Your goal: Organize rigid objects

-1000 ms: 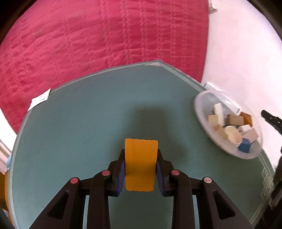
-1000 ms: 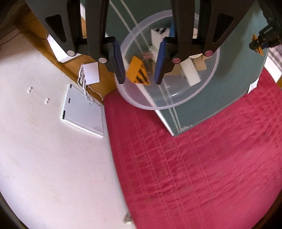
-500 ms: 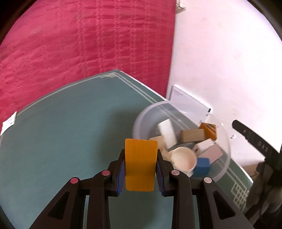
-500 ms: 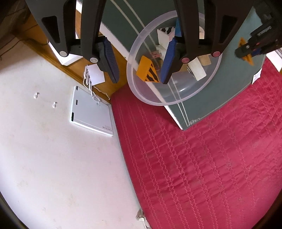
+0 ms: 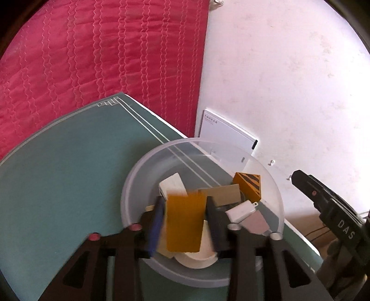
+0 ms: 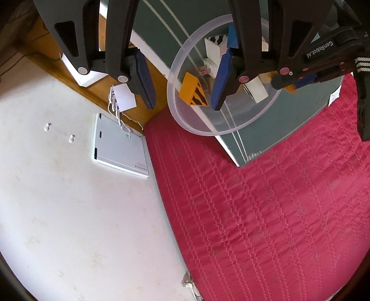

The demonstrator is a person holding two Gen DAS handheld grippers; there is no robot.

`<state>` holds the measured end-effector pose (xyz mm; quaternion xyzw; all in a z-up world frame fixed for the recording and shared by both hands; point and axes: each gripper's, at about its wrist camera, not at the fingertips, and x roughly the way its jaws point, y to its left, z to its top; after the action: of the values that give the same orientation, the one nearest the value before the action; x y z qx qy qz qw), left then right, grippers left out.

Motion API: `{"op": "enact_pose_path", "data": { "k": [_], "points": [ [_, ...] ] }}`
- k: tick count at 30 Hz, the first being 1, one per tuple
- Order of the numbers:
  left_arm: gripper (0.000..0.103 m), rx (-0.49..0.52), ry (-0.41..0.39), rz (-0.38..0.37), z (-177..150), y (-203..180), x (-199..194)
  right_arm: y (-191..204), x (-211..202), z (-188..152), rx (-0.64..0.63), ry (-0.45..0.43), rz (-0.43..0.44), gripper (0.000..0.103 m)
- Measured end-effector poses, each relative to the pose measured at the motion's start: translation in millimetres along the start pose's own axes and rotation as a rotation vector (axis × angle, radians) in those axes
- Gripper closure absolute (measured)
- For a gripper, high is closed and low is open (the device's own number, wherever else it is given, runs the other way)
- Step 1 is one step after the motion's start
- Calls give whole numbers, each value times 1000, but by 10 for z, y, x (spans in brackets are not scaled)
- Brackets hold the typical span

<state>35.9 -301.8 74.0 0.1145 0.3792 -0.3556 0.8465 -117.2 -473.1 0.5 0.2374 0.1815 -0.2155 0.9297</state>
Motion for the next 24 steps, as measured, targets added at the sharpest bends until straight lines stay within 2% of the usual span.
{"op": "enact_pose_path", "data": {
  "k": [1,3,5,9,13,21,24],
  "points": [
    [45,-9,-6,4,-8,19,1,-7,-4,1,1,-1,-1,52],
    [43,-15,-9,13,-29,71,-10,-18,-13,6,2,-5,-4,50],
    [39,-28,-4,28,-40,132,-11,-30,-20,3,7,-10,-8,44],
    [27,-51,-13,98,-87,270,-70,-29,-19,-6,-1,-12,-8,42],
    [11,-38,-35,191,-134,298,-119,-6,-18,-23,-16,-10,-5,27],
    [3,44,-102,310,-243,247,-287,46,-73,-89,-65,-12,-9,20],
    [1,54,-128,325,-274,243,-369,78,-97,-113,-86,-12,8,8]
  ]
}}
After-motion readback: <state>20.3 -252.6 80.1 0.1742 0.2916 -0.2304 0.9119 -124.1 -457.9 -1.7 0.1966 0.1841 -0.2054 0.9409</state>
